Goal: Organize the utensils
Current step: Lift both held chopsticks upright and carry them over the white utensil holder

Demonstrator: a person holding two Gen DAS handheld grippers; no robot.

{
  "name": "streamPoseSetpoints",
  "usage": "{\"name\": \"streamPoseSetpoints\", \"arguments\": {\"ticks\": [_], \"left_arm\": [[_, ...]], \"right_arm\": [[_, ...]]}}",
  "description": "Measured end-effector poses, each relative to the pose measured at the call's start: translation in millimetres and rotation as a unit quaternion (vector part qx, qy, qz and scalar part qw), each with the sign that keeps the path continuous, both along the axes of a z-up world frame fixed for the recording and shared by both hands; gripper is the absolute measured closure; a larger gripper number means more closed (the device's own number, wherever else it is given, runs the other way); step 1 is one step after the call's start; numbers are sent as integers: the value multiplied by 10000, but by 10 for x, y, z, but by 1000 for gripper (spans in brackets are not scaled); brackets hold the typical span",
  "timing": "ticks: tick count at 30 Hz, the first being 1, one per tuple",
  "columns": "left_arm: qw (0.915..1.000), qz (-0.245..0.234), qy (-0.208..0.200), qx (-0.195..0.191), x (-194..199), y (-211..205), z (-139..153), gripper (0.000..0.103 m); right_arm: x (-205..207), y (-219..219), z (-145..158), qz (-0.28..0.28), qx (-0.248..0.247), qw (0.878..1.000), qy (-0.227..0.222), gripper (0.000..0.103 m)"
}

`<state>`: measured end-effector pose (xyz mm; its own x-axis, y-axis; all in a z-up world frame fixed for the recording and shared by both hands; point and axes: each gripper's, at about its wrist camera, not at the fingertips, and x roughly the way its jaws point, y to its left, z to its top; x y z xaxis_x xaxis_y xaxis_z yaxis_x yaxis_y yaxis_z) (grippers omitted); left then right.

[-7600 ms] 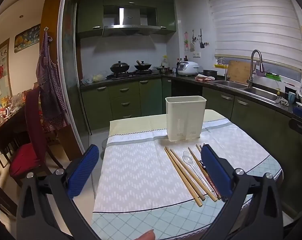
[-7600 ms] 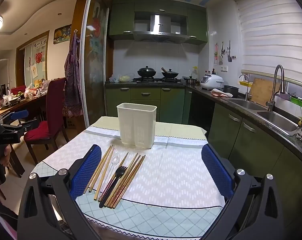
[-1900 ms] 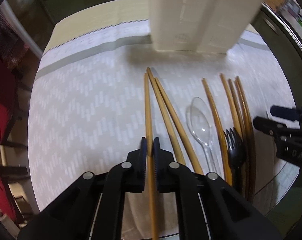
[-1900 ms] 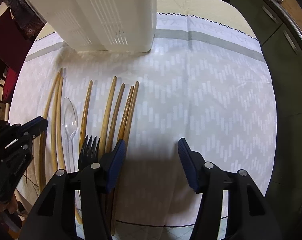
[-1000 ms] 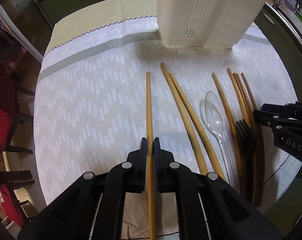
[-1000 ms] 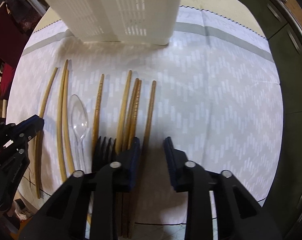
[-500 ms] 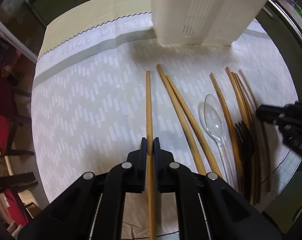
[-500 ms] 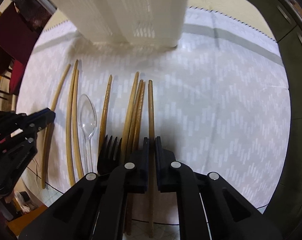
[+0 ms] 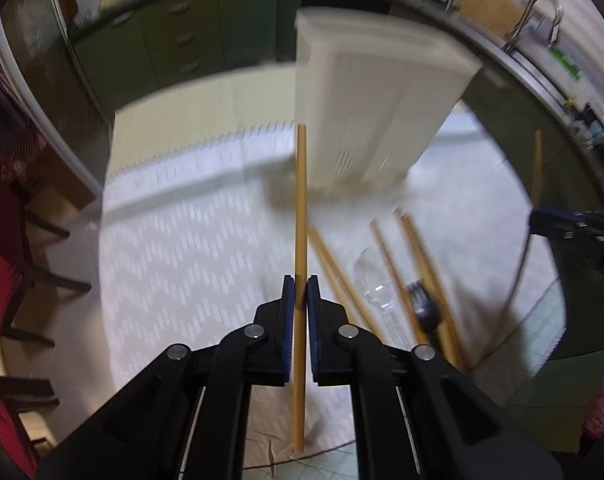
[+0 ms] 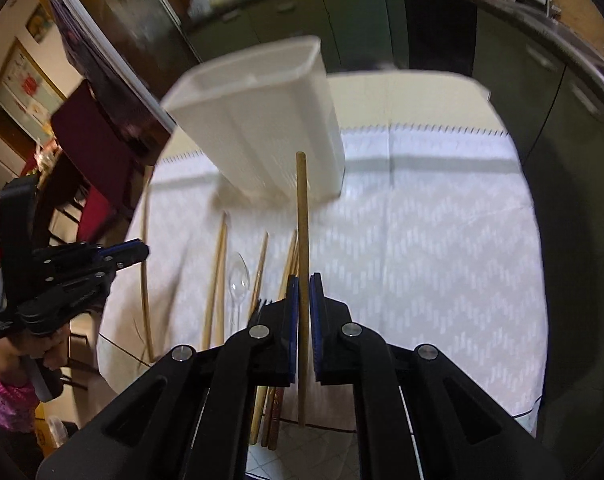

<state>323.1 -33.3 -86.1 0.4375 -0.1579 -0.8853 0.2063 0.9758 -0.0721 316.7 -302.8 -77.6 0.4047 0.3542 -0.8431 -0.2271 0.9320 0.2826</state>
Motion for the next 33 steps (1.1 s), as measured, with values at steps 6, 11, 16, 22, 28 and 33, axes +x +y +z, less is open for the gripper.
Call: {"name": "streamPoseSetpoints", "arguments": {"ticks": [6, 11, 16, 22, 28, 33], "left_arm": [[9984, -174, -510, -168, -199, -50, 503, 97], [9967, -318, -680, -311, -202, -179, 780, 97], [9936, -393, -967, -431, -95, -255, 1154, 97], [9865, -388, -1514, -494, 89, -338, 1776, 97], [9729, -224, -2247, -509, 438, -431, 2238, 97], [9736, -6, -2236, -464, 847, -504, 2094, 97]], "right_arm": [[-111, -132, 359, 22, 111, 9988, -468, 97], [-123, -154, 589, 71, 150, 9972, -726, 97], [-58, -155, 925, 105, 208, 9952, -951, 97], [37, -171, 1416, 118, 366, 9911, -1274, 96], [111, -193, 1820, 85, 440, 9866, -1566, 96], [169, -200, 1994, 41, 468, 9851, -1655, 96]]}}
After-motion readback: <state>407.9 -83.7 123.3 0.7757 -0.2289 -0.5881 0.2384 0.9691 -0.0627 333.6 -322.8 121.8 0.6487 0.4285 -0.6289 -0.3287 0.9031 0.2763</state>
